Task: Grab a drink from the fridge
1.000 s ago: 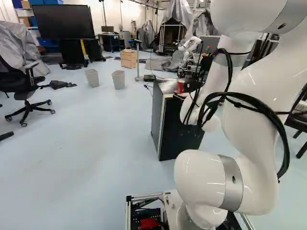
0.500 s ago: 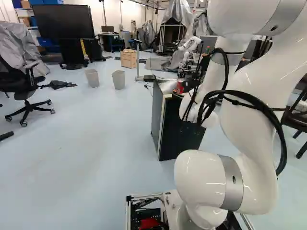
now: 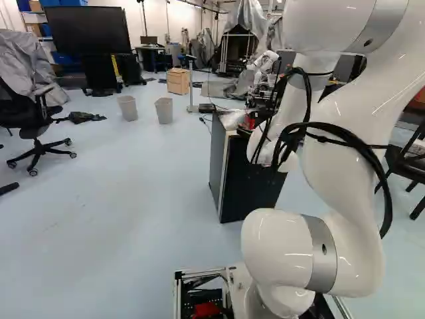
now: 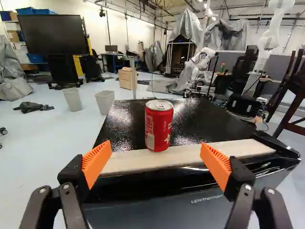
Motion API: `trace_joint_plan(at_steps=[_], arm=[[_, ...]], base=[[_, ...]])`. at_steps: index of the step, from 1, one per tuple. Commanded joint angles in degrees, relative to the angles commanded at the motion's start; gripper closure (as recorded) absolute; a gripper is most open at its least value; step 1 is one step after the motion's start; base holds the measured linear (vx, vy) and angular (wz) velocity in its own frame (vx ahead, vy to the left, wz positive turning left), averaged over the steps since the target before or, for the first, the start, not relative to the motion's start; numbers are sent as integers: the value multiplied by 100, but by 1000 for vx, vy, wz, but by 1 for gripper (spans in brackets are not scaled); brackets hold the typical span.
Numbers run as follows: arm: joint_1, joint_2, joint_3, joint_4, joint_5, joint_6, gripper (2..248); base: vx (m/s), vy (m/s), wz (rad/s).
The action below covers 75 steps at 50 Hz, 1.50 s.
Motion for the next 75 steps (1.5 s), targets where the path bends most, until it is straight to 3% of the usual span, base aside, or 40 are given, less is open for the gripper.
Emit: trace_joint_plan(at_steps=[75], arm=[[207, -929, -1193, 0, 0, 0, 3]], base=[[0, 0, 0]])
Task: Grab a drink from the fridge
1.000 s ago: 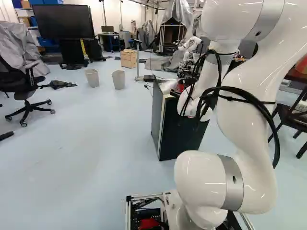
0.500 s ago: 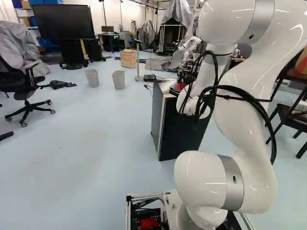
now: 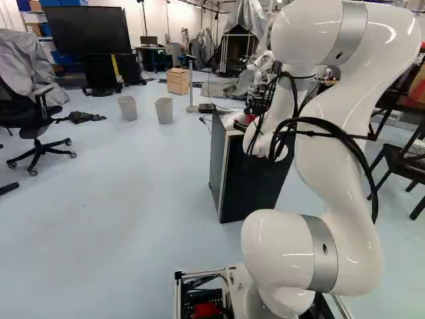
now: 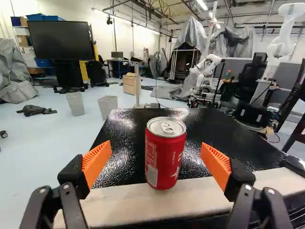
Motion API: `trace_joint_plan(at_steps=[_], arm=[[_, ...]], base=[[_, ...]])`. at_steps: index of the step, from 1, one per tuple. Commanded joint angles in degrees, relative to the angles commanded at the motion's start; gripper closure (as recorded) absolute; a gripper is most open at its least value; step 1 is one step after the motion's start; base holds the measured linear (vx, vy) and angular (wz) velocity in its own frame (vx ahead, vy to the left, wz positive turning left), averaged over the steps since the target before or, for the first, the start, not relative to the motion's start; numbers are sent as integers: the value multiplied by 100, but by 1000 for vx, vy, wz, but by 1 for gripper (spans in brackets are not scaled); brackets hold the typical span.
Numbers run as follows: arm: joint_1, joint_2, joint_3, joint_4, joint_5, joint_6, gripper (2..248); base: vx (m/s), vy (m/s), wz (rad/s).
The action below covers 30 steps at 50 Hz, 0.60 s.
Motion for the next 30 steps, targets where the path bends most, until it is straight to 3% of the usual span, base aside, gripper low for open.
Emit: trace_joint_plan(at_steps=[15, 16, 21, 22, 26, 27, 30], arm=[[22, -112, -149, 0, 0, 0, 11], [22, -113, -151, 0, 0, 0, 47], [23, -116, -155, 0, 0, 0, 47], [23, -116, -155, 0, 0, 0, 84], [23, -113, -155, 0, 0, 0, 84], [23, -109, -154, 0, 0, 0, 122], [23, -86, -152, 0, 0, 0, 122]], base=[[0, 0, 0], [0, 0, 0], [0, 0, 0], [0, 0, 0], [0, 0, 0], [0, 0, 0], [0, 0, 0]])
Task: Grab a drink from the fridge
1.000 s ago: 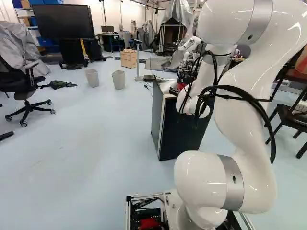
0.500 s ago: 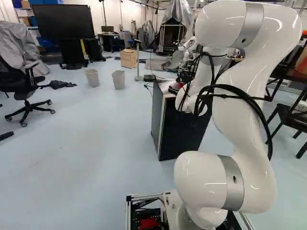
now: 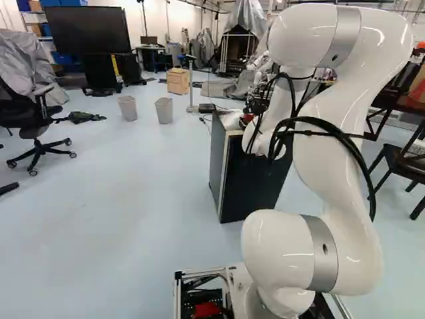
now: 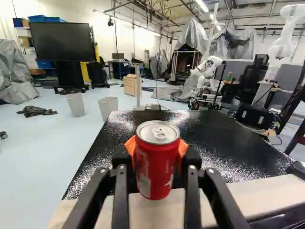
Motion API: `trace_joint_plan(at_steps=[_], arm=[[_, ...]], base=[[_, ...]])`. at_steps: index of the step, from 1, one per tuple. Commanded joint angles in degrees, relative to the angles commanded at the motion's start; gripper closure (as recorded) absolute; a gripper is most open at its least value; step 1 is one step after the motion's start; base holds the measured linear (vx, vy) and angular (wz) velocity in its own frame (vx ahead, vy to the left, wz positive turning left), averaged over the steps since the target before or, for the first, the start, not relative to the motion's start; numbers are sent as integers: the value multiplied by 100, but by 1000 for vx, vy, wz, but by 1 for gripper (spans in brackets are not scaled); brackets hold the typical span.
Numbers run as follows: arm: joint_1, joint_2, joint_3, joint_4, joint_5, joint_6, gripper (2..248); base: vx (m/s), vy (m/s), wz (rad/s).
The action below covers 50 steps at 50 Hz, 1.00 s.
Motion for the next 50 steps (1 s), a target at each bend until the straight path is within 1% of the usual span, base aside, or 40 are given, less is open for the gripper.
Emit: trace_joint_plan(at_steps=[1, 2, 35, 50], arm=[[0, 10, 1, 0, 0, 0, 122], [0, 20, 2, 0, 0, 0, 151], [1, 415, 15, 0, 0, 0, 151], [7, 459, 27, 5, -8, 0, 151]], base=[[0, 0, 0], [0, 0, 0], [0, 0, 0], [0, 0, 0]])
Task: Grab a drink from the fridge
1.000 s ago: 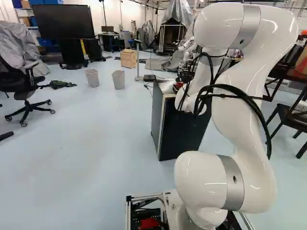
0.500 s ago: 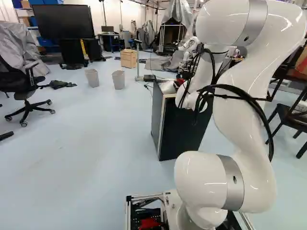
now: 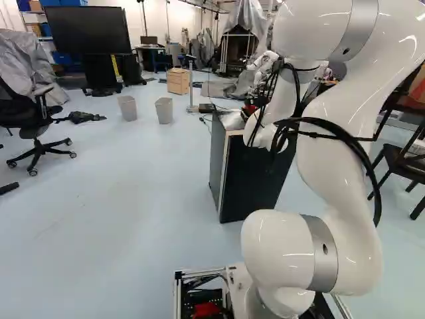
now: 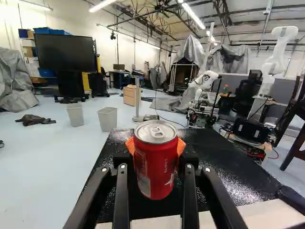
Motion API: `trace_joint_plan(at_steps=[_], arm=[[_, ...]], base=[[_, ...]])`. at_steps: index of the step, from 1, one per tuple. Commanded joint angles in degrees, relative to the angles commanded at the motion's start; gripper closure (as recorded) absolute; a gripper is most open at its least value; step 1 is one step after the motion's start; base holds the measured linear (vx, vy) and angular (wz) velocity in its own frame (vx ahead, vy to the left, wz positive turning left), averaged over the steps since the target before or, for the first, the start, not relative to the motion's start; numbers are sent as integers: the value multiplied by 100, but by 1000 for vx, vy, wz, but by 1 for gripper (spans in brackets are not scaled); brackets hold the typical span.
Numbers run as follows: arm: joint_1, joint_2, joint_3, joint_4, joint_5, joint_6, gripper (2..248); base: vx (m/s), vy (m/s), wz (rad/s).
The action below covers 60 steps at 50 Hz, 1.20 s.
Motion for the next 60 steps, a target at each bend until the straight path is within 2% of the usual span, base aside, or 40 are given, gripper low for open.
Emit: trace_joint_plan(at_steps=[30, 60], arm=[[181, 420, 392, 159, -245, -6, 151], [612, 1415, 1323, 535, -825, -22, 151]], base=[[0, 0, 0], [0, 0, 0]])
